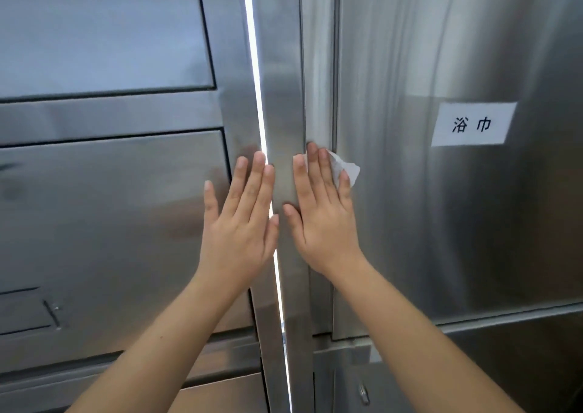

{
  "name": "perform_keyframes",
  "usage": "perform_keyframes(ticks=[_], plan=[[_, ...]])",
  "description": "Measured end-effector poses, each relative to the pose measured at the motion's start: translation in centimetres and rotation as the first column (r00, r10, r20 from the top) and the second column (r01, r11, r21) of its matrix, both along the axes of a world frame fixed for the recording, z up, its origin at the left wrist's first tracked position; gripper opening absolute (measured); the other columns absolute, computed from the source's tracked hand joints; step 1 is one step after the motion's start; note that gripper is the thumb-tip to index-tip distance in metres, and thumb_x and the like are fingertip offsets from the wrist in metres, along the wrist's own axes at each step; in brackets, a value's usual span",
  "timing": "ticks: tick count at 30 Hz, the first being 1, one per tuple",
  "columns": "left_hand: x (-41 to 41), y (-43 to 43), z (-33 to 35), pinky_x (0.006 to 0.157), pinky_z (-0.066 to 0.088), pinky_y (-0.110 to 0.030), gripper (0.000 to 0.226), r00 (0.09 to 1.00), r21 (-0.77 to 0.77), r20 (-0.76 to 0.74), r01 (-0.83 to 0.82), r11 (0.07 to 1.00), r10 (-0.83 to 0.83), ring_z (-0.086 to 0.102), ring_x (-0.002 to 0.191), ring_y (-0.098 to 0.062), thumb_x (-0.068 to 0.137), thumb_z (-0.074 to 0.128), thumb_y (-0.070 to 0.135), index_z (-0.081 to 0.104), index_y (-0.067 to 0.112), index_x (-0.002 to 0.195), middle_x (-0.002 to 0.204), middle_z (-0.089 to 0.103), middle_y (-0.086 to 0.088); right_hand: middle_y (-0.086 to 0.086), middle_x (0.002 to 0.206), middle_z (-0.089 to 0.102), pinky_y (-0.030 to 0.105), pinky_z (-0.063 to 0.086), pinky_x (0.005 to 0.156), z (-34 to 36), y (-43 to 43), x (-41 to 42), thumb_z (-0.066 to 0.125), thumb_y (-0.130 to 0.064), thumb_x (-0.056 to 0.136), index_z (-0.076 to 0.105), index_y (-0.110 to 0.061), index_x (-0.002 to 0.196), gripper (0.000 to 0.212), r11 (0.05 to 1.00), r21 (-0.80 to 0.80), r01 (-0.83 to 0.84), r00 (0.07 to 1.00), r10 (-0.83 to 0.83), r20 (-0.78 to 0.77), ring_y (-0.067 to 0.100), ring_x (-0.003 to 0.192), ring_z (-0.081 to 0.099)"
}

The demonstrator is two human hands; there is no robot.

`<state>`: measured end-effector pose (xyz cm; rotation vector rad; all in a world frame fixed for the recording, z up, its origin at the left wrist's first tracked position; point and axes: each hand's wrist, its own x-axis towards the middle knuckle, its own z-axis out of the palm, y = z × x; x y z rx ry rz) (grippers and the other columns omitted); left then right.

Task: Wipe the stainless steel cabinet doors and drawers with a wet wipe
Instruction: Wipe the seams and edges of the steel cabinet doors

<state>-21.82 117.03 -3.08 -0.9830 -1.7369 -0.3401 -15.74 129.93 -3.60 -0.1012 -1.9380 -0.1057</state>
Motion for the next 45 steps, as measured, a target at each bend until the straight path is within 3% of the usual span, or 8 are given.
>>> perform_keyframes(ticks=[2,5,11,17,21,28,42,45], plan=[[0.0,0.4,1.5,0.112,0.003,-0.049,0.055,0.999,0.014,-0.037,0.006,1.0,-0.006,-0.002,0.142,-0.015,0.094,0.03,0.028,0.022,0.005,0.143,0.151,0.016,-0.009,0.019,0.15,0.018,0.038,0.0,0.114,2.3,0.0,0.0,0.027,-0.032,0.096,-0.003,-0.005,0.143,0.062,1.0,-0.009,-0.028,0.999,0.028,-0.039,0.024,0.14,0.009],[-0.1,0.9,3.6,0.113,0.002,-0.048,0.055,0.998,0.049,-0.057,0.007,0.999,-0.004,-0.001,0.142,-0.015,0.093,0.03,0.027,0.022,0.006,0.144,0.151,0.016,-0.009,0.021,0.149,0.024,0.037,0.0,0.114,5.3,0.0,0.0,0.029,-0.03,0.095,0.014,-0.007,0.141,0.054,0.998,-0.01,-0.069,0.995,0.069,-0.067,0.028,0.139,0.014],[-0.3,1.4,7.1,0.111,0.006,-0.047,0.055,0.992,0.108,-0.124,0.027,0.994,-0.014,0.019,0.139,-0.02,0.091,0.033,0.025,0.03,0.003,0.141,0.149,0.024,-0.012,0.015,0.152,0.014,0.037,-0.003,0.114,10.7,0.4,0.1,0.026,-0.033,0.095,0.008,-0.012,0.142,0.054,0.997,0.032,-0.071,0.997,0.073,-0.04,0.029,0.142,0.011],[-0.6,1.8,10.2,0.109,0.012,-0.049,0.055,0.986,0.143,-0.167,0.036,0.989,-0.012,0.019,0.139,-0.021,0.091,0.032,0.026,0.031,0.004,0.141,0.149,0.027,-0.012,0.009,0.155,0.0,0.03,-0.014,0.113,15.8,1.0,-0.1,0.02,-0.04,0.096,-0.003,-0.023,0.142,0.054,0.994,0.081,-0.067,0.998,0.067,0.008,0.017,0.141,-0.009],[-0.8,2.0,13.0,0.11,0.007,-0.049,0.056,0.984,0.161,-0.18,0.03,0.987,0.0,0.014,0.14,-0.023,0.091,0.032,0.028,0.03,0.005,0.142,0.15,0.026,-0.011,0.009,0.156,-0.002,0.027,-0.02,0.109,19.5,1.0,-0.6,0.031,-0.032,0.099,-0.01,-0.025,0.14,0.058,0.994,0.09,-0.062,0.998,0.064,-0.021,0.016,0.142,-0.011],[-1.2,2.2,17.1,0.111,0.004,-0.048,0.058,0.984,0.17,-0.178,0.007,0.985,0.024,0.015,0.141,-0.021,0.093,0.027,0.032,0.025,0.006,0.144,0.152,0.02,-0.008,0.007,0.156,-0.01,0.023,-0.025,0.104,25.1,1.4,-0.7,0.026,-0.034,0.1,-0.011,-0.023,0.146,0.06,0.991,0.128,-0.044,0.999,0.046,-0.011,0.017,0.142,-0.014],[-1.3,3.4,24.9,0.108,0.01,-0.052,0.06,0.977,0.25,-0.212,0.054,0.967,0.0,0.015,0.14,-0.027,0.09,0.02,0.032,0.019,0.007,0.143,0.152,0.016,-0.008,0.009,0.156,-0.008,0.032,-0.016,0.109,36.0,1.5,-1.3,0.021,-0.038,0.1,-0.009,-0.022,0.148,0.059,0.992,0.121,0.042,0.999,-0.037,-0.037,0.02,0.143,-0.009],[-1.4,3.4,24.9,0.106,0.015,-0.054,0.06,0.97,0.255,-0.241,0.049,0.966,0.014,0.022,0.138,-0.031,0.089,0.024,0.031,0.028,0.004,0.142,0.15,0.024,-0.011,0.01,0.157,-0.007,0.034,-0.015,0.11,37.5,1.5,-1.3,0.02,-0.04,0.1,-0.009,-0.022,0.148,0.059,0.991,0.116,0.064,0.997,-0.059,-0.044,0.02,0.144,-0.008]])
